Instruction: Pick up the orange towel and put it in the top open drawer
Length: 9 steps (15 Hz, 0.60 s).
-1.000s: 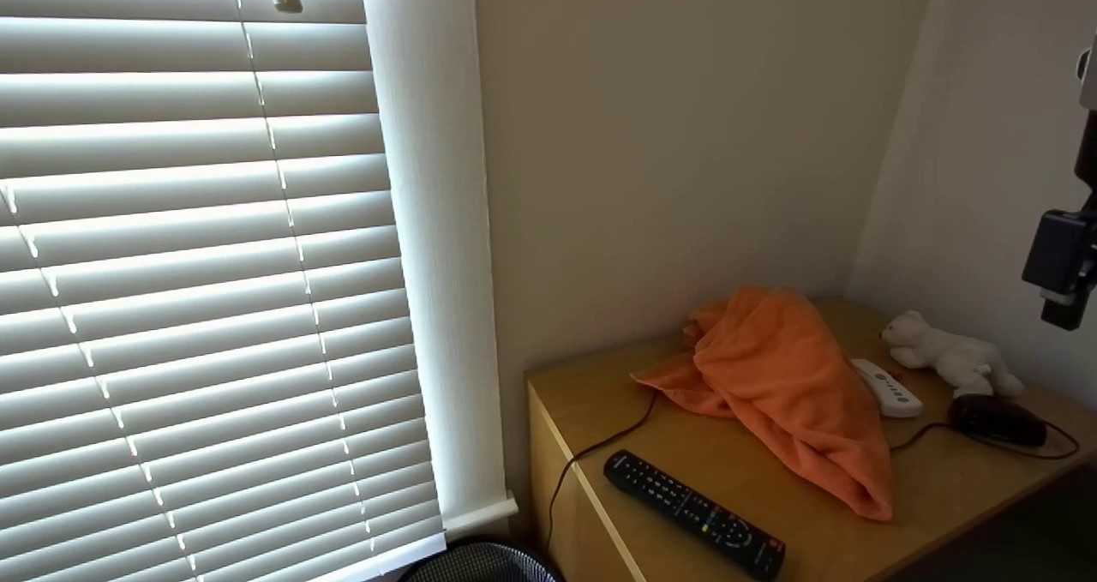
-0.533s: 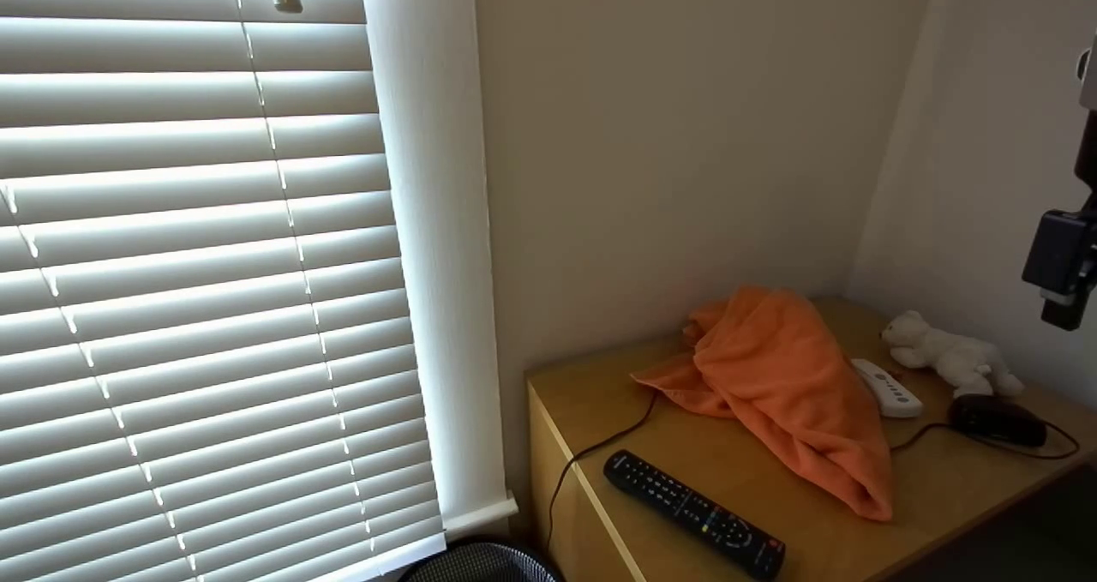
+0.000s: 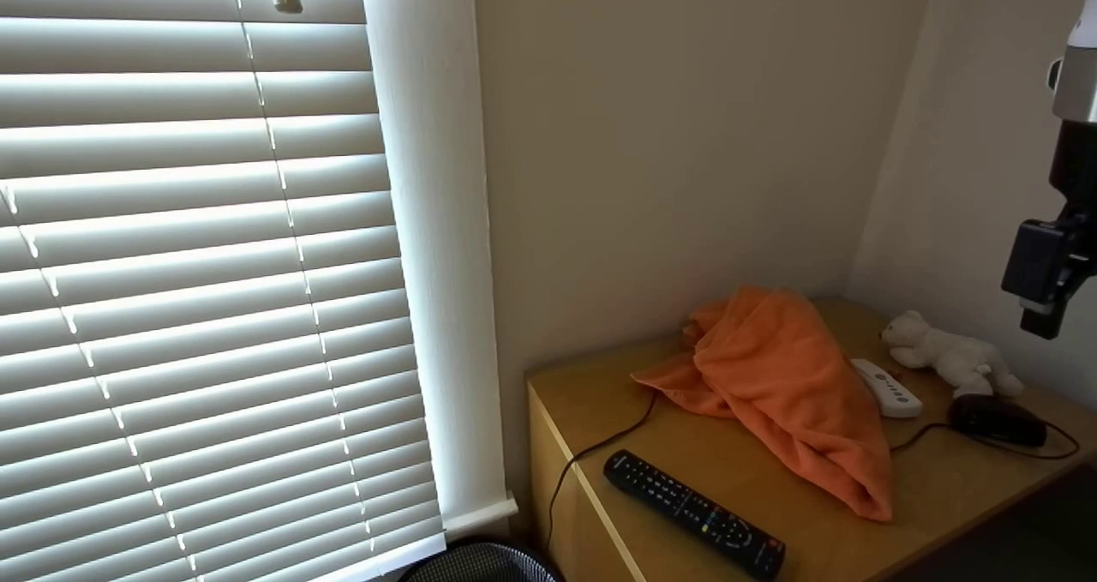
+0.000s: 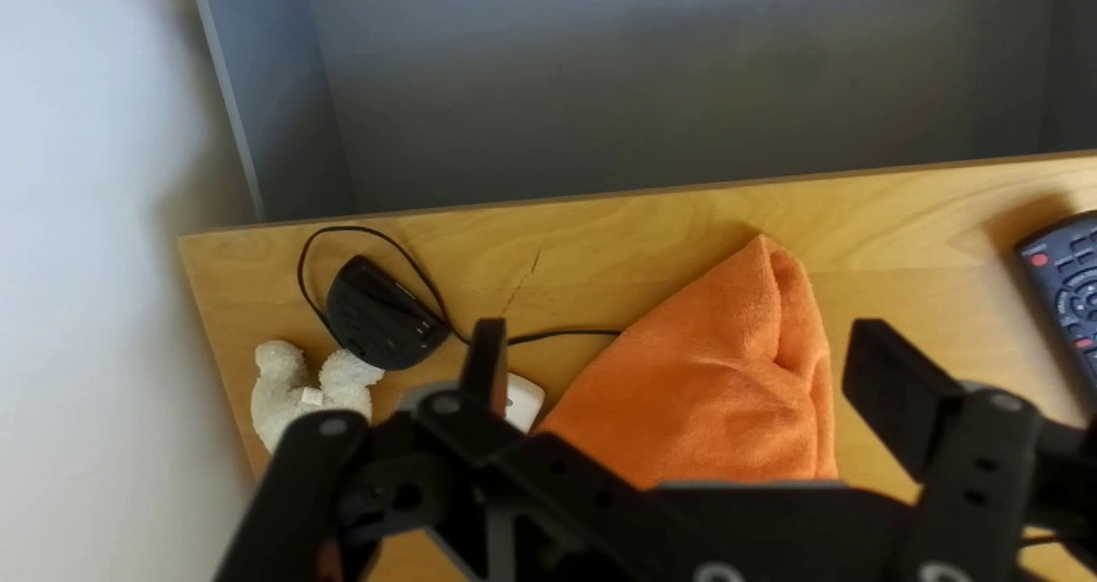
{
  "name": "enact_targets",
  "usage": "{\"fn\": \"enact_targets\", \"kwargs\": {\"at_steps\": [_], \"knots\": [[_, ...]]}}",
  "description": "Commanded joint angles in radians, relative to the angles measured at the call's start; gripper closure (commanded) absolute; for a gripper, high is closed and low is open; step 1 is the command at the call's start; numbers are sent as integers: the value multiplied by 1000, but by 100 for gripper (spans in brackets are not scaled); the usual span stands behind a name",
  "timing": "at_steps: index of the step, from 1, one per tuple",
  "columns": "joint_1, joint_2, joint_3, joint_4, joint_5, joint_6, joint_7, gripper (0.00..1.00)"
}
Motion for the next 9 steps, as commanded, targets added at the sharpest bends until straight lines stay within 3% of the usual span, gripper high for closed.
{"fn": "enact_targets", "kwargs": {"at_steps": [1,6,9], "knots": [[27,40,-14,38,15,9,-11,0],[18,129,-50,118,43,12,-26,0],[18,203,-94,169,113,53,-109,0]]}}
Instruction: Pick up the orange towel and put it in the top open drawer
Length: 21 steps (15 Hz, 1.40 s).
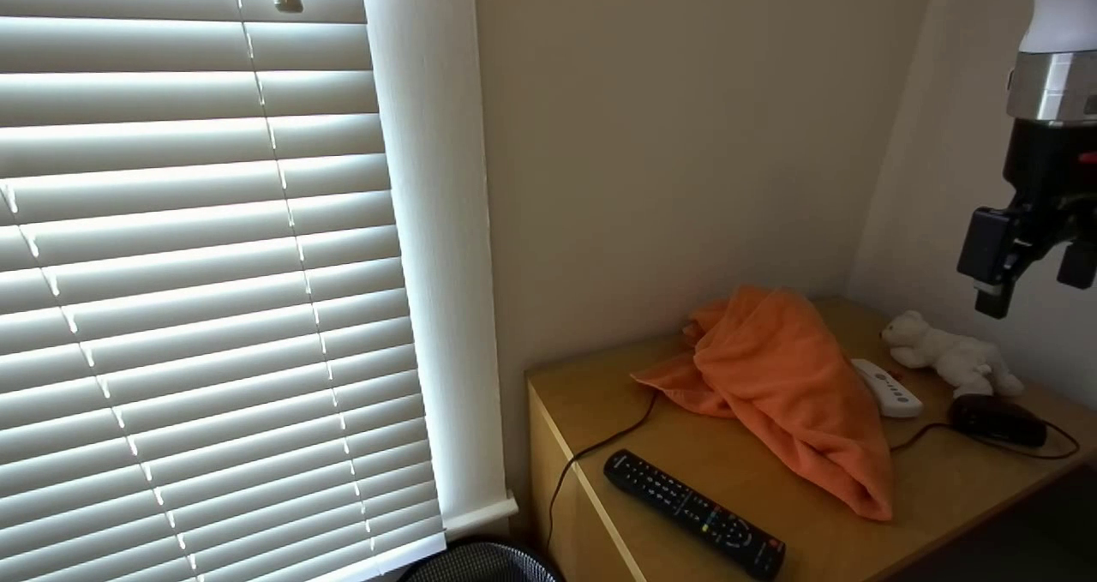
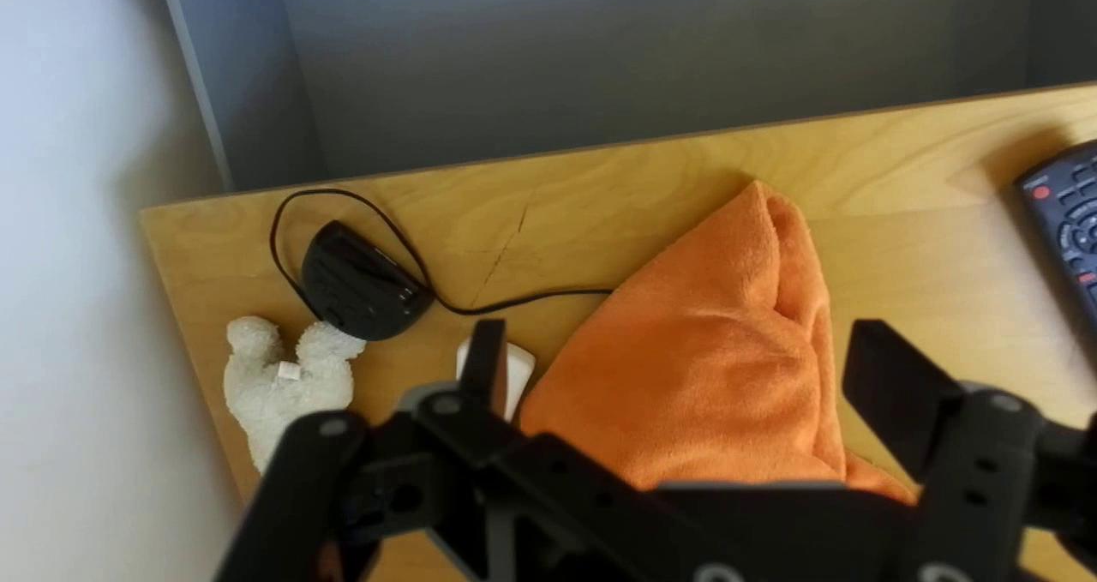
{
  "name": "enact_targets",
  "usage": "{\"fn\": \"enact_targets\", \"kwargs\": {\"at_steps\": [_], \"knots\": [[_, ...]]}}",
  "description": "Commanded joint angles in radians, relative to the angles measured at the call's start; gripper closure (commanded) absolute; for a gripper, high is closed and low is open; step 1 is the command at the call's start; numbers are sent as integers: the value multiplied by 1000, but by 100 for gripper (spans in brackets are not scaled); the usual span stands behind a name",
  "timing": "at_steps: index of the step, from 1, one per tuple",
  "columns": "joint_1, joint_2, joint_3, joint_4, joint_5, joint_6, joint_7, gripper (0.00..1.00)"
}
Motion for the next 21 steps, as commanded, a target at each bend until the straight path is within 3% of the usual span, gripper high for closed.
{"fn": "enact_targets", "kwargs": {"at_steps": [1,5,9,15,21], "knots": [[1,112,-60,76,112,54,-119,0],[-17,260,-106,164,281,165,-269,0],[-51,418,-99,258,424,251,-373,0],[-82,622,-51,369,427,437,-418,0],[-139,777,27,475,432,494,-492,0]]}}
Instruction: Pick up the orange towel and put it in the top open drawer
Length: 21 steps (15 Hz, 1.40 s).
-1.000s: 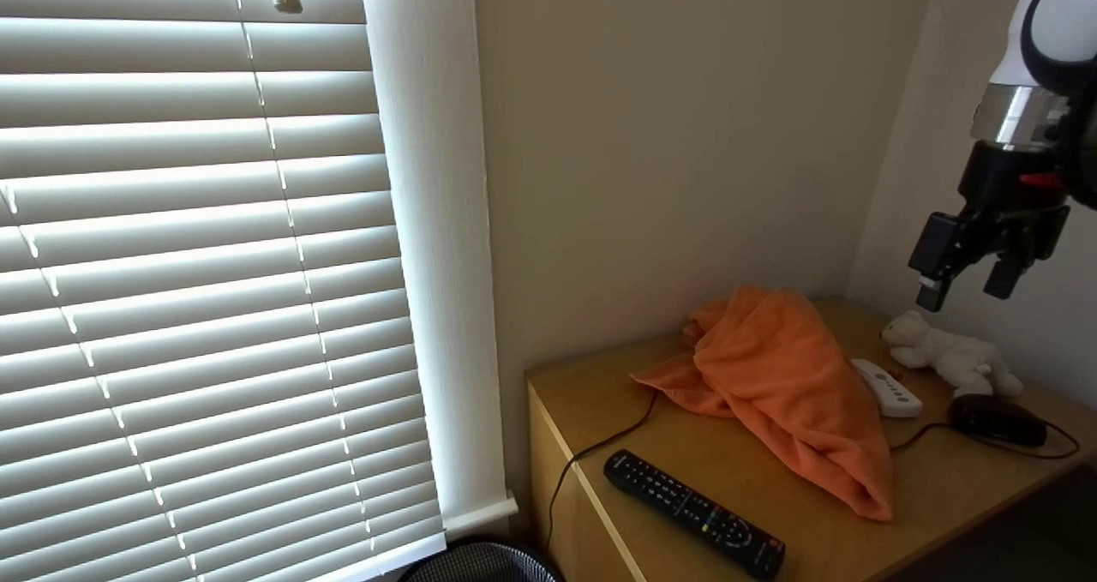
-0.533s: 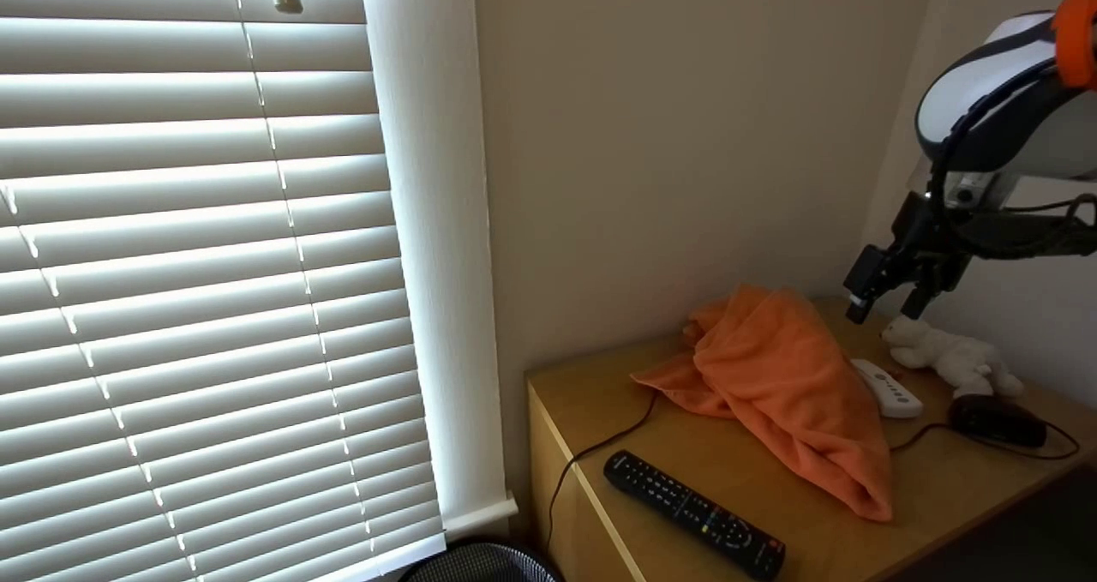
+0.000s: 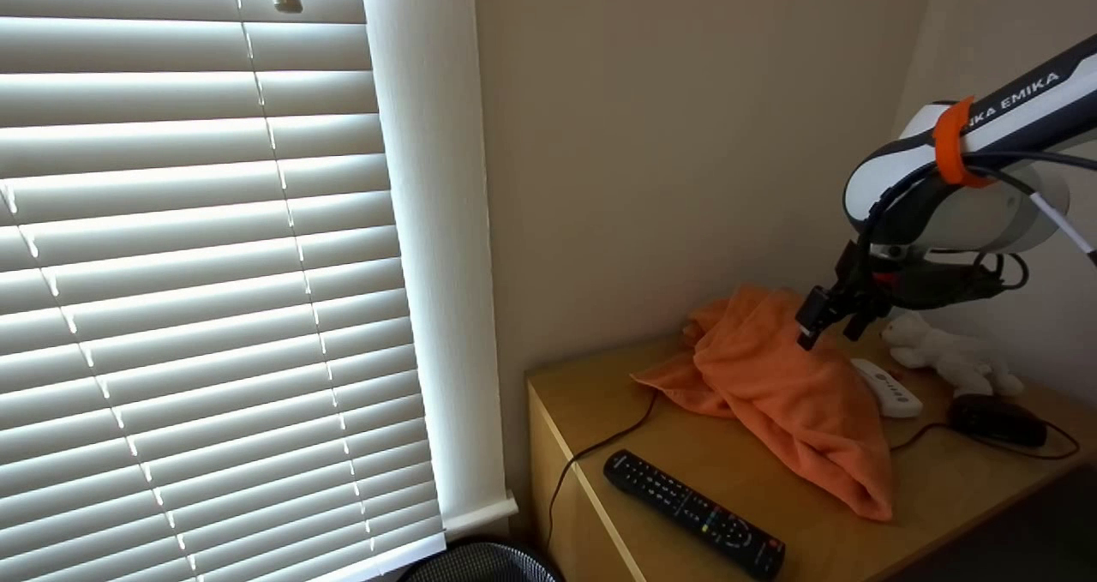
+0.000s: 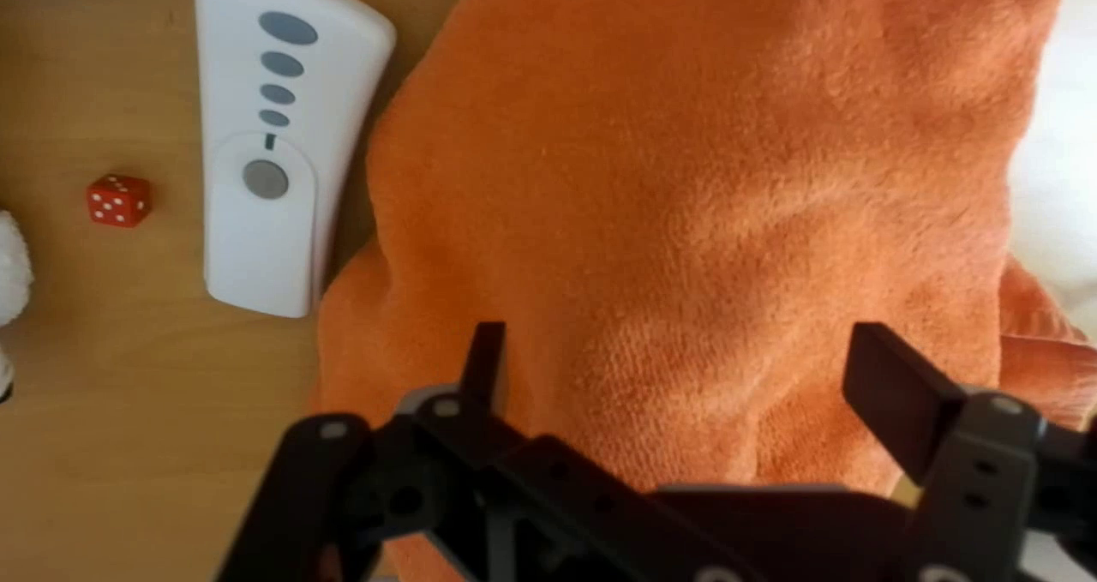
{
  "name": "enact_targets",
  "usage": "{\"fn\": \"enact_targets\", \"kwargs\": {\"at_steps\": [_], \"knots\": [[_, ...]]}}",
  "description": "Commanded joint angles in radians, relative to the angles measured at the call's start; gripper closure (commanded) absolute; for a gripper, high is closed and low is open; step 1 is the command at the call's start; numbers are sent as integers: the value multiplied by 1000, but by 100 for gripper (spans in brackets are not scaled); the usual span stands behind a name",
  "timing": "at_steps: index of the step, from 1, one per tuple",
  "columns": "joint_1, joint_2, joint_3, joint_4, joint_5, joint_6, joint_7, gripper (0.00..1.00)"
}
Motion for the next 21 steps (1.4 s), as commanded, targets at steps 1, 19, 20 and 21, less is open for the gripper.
{"fn": "enact_targets", "kwargs": {"at_steps": [1,19,20,21], "knots": [[-52,95,50,86,14,1,-49,19],[-62,-274,26,-54,14,-342,-41,96],[-58,-324,18,-85,16,-360,-43,96],[-55,-369,10,-110,19,-381,-45,96]]}}
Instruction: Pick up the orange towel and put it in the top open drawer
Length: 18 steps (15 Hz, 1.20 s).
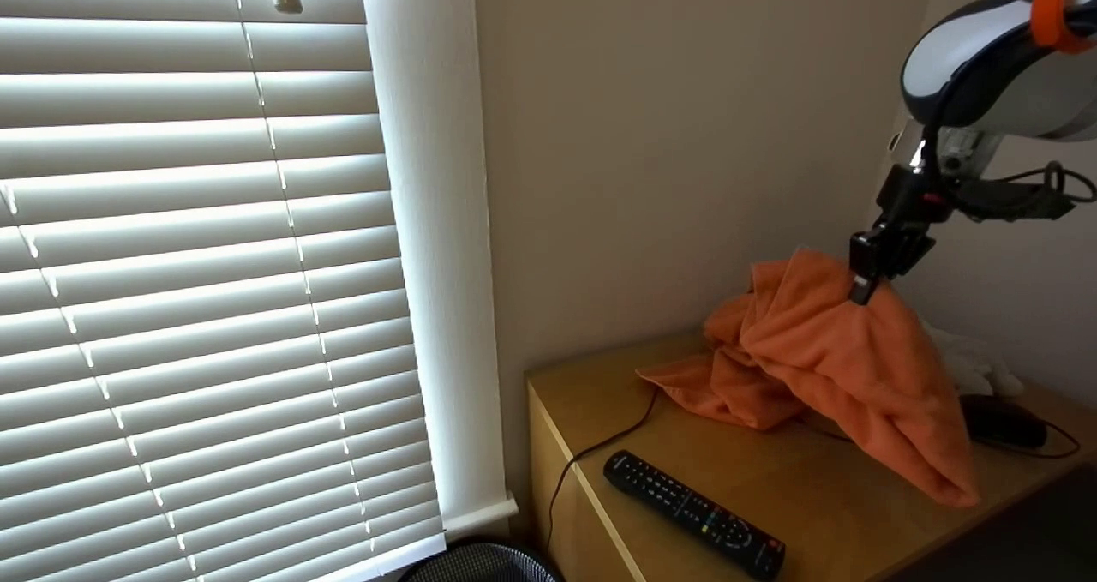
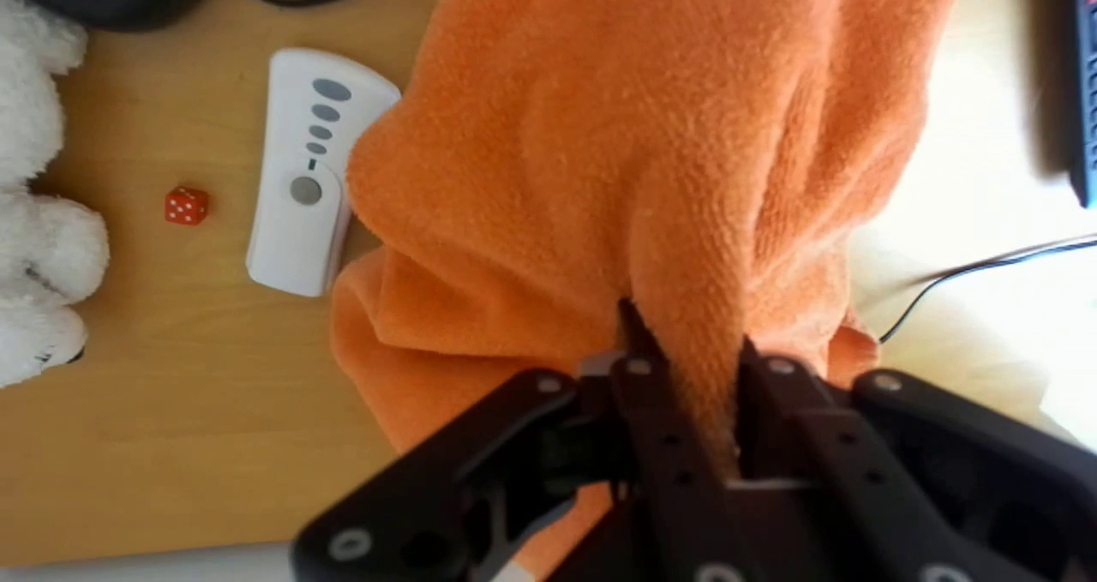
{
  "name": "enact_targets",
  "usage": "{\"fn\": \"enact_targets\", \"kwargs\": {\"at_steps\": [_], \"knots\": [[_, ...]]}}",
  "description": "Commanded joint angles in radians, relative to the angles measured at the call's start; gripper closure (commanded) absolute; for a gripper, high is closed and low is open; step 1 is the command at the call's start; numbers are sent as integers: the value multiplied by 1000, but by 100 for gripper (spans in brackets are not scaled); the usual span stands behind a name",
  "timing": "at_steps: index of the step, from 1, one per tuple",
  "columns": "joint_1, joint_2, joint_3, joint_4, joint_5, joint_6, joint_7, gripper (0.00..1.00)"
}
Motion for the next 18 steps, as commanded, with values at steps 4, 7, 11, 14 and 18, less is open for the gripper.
{"fn": "enact_targets", "kwargs": {"at_steps": [4,7,11,14,18], "knots": [[20,-374,-66,-263,38,-61,-14,96],[34,-532,-108,-351,45,-67,-9,96],[39,-715,-155,-436,-2,-132,82,96],[21,-820,-177,-473,-29,-149,174,96],[-14,-917,-192,-500,-35,-100,325,96]]}}
